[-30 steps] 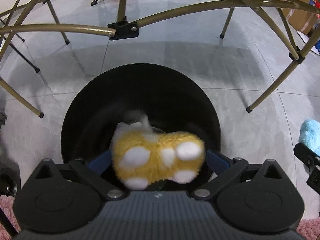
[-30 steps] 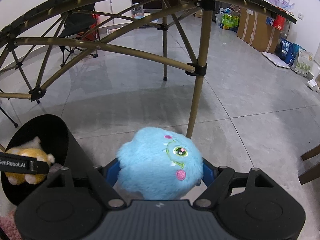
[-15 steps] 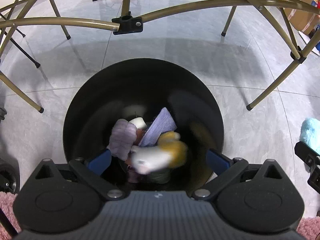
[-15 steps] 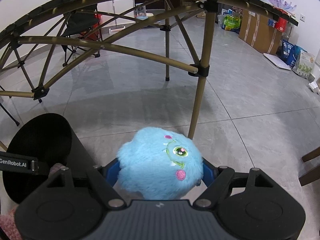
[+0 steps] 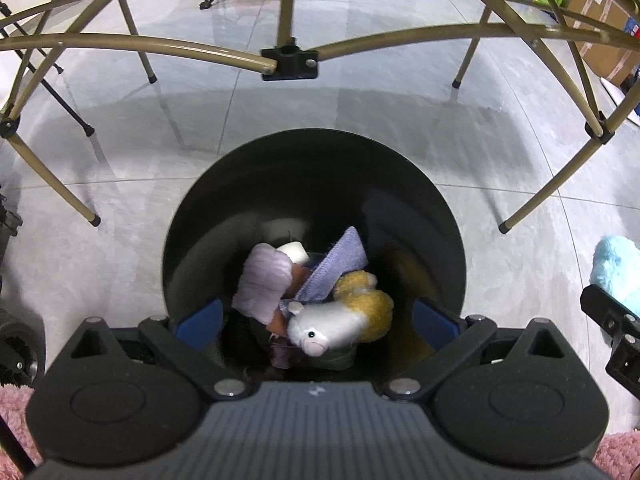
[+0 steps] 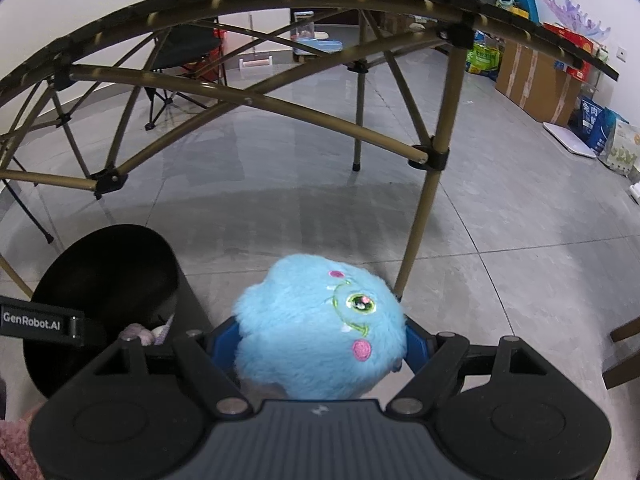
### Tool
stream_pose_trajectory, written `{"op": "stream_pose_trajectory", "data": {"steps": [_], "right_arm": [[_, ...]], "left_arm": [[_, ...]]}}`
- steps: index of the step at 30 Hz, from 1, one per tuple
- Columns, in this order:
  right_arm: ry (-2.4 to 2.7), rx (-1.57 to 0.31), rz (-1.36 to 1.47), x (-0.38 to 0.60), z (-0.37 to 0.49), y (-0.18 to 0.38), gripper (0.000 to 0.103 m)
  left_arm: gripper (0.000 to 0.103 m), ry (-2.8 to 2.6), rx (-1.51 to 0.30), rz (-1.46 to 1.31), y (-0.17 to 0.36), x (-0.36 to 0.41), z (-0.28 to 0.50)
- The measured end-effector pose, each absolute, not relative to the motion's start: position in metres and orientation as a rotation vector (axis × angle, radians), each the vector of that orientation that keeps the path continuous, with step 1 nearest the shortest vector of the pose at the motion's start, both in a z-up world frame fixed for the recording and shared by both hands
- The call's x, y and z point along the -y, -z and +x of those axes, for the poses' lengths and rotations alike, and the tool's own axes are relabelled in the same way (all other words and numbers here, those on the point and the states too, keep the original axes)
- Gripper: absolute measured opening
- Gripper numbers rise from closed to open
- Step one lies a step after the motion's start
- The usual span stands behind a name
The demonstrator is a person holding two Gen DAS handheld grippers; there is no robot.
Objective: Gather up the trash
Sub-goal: 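Lower the yellow sheep plush into the bin and open the left tool, then lower the light-blue plush into the bin and open the right tool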
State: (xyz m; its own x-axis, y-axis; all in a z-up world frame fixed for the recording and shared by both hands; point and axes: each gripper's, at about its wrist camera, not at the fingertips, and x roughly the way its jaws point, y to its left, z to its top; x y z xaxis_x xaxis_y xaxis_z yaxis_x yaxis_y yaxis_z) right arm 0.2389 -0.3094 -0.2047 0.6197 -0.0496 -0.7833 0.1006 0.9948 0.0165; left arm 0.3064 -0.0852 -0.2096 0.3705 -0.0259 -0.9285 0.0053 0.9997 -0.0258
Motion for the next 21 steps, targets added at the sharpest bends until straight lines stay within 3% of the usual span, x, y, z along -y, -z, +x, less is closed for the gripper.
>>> {"op": "stream_pose_trajectory", "data": {"steps": [21], "right_arm": [[-0.026, -0.882, -0.025, 0.236, 0.249, 0.189, 0.079]], "left_arm": [[0.103, -0.063, -1.12, -0.113, 0.187, 0.006, 0.289]]}}
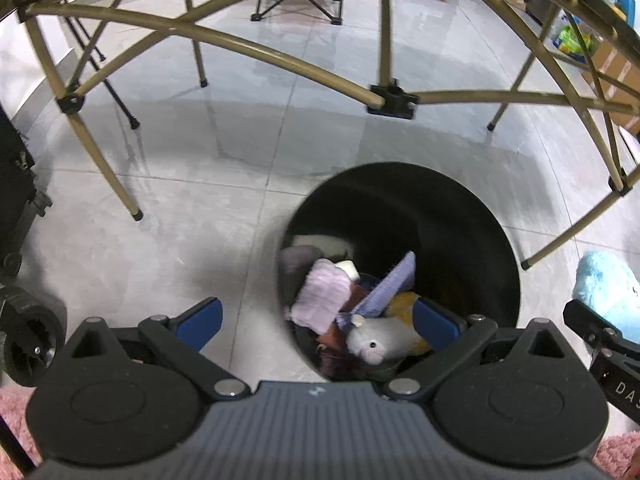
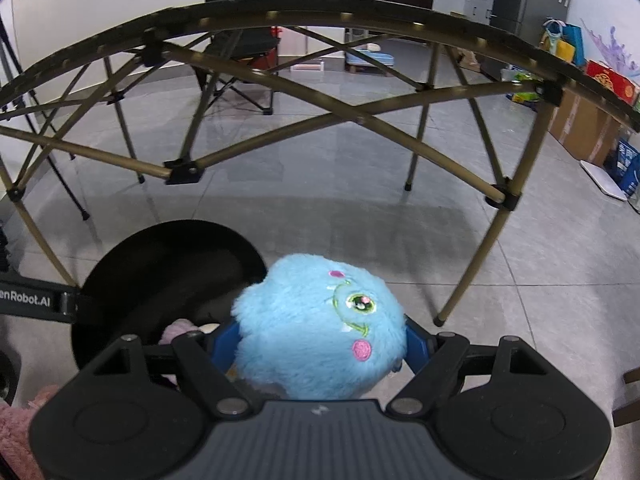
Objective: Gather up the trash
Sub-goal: 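Lower the light-blue plush into the bin and open the right tool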
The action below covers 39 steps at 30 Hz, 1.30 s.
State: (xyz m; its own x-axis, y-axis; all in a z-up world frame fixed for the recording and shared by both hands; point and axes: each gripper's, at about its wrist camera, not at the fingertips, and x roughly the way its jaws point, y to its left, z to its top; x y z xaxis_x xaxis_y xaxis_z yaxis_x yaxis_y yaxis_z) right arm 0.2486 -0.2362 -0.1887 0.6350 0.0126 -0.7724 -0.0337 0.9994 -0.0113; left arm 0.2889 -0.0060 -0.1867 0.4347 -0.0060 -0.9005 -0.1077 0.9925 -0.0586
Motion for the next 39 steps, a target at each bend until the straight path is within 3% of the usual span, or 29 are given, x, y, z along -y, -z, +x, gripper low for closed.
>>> {"op": "stream_pose_trajectory", "data": {"steps": [39], "right_arm": [[-0.157, -0.997, -0.098, 0.096, 0.283, 0.215, 0.079]], "left_arm": [[0.103, -0.26, -1.081, -0.231, 0.198, -0.129, 0.253]]}}
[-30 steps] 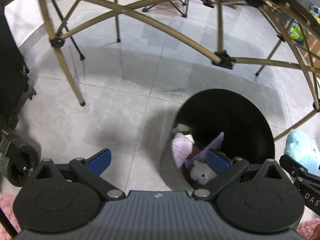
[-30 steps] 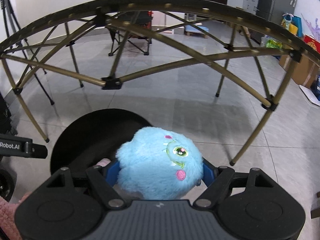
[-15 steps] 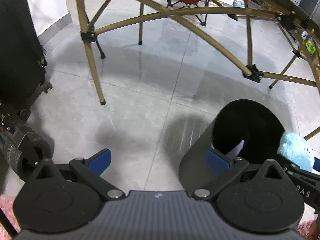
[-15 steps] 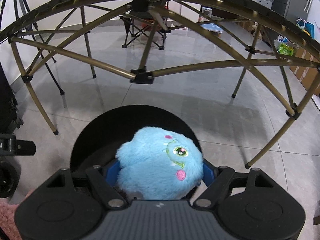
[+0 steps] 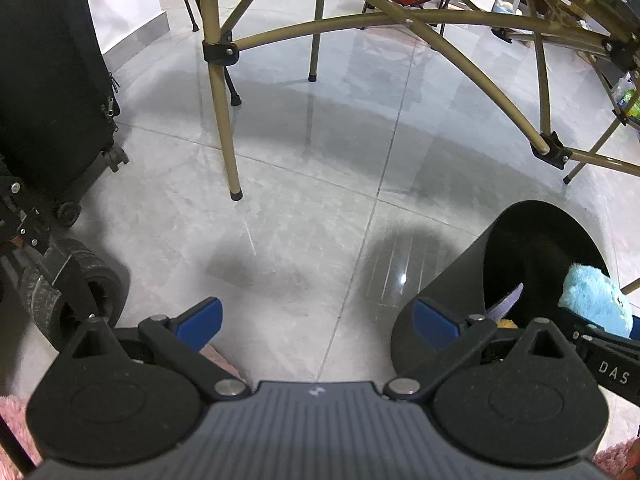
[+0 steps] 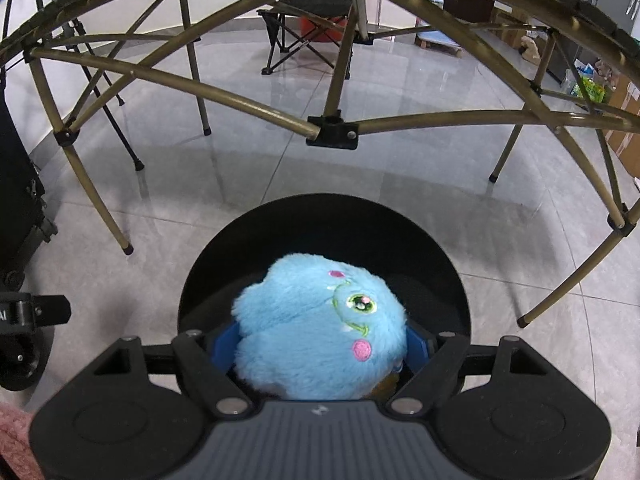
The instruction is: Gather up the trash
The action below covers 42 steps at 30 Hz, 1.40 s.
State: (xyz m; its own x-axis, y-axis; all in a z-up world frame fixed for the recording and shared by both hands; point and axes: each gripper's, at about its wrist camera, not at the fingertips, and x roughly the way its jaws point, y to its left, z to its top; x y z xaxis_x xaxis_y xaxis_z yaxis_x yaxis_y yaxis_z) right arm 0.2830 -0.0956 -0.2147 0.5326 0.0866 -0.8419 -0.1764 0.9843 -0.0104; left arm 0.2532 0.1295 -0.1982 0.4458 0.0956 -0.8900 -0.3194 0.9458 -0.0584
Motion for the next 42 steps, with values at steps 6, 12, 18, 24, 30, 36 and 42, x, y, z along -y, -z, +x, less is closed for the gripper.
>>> {"op": "stream_pose_trajectory", "data": {"steps": [6, 12, 18, 24, 30, 36, 42], "right_arm": [[-0.16, -1.022, -0.098, 0.089, 0.285, 0.221, 0.079], [-0.168, -1.029, -0.104, 0.086, 0.287, 0.223, 0.08], [-0.179, -1.01, -0.077, 0.092, 0.287, 0.222, 0.103], [-0.178, -0.991, -0.061, 0.096, 0.286, 0.219, 0.103], [-0.192, -0.965, -0.053, 0.102, 0.276, 0.21, 0.103], [-0.192, -0.908, -0.032, 0.114, 0.259, 0.19, 0.103], [-0.198, -0.844, -0.016, 0.131, 0.234, 0.167, 0.103]], "left_arm": [[0.103, -0.244, -1.079, -0.219, 0.198, -0.127, 0.253], [0.103, -0.241, -1.076, -0.218, 0.197, -0.128, 0.252], [0.103, -0.229, -1.064, -0.22, 0.194, -0.126, 0.25], [0.103, -0.215, -1.057, -0.221, 0.188, -0.123, 0.247], [0.103, -0.199, -1.027, -0.204, 0.177, -0.112, 0.24], [0.103, -0.184, -0.96, -0.193, 0.159, -0.101, 0.223], [0.103, -0.182, -0.882, -0.179, 0.137, -0.092, 0.203]]}}
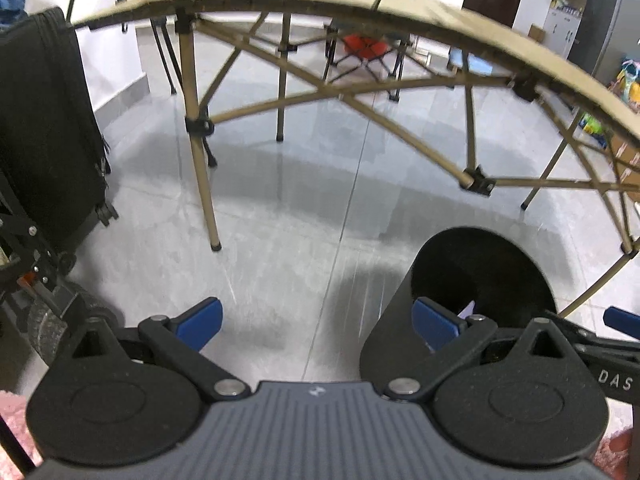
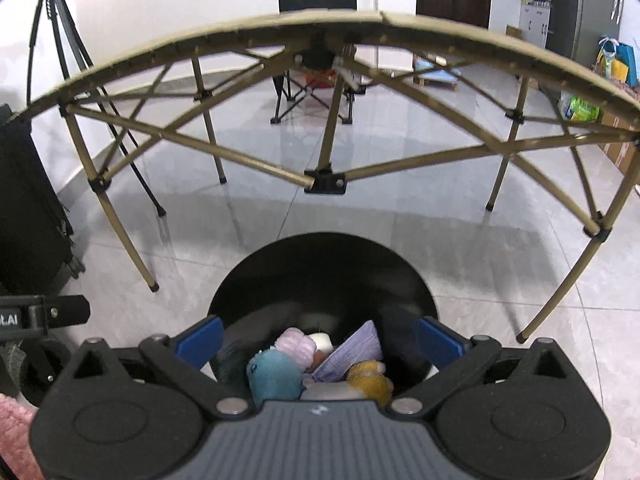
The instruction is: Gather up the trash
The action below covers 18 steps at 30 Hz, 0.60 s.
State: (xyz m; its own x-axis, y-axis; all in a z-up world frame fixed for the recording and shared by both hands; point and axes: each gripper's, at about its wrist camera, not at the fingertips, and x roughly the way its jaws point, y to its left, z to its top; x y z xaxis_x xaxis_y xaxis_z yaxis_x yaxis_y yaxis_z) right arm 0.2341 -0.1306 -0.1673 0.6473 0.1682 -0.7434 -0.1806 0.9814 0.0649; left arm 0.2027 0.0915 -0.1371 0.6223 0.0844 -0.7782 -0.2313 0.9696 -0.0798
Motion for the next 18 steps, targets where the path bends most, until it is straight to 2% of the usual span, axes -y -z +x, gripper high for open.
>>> {"op": "stream_pose_trajectory", "data": {"steps": [18], "right_arm": [[-0.259, -0.625, -0.023, 0.18, 0.12, 0.07, 0.103]], "left_arm": [[0.103, -0.009, -0.706, -0.093, 0.04, -0.045, 0.12]]}}
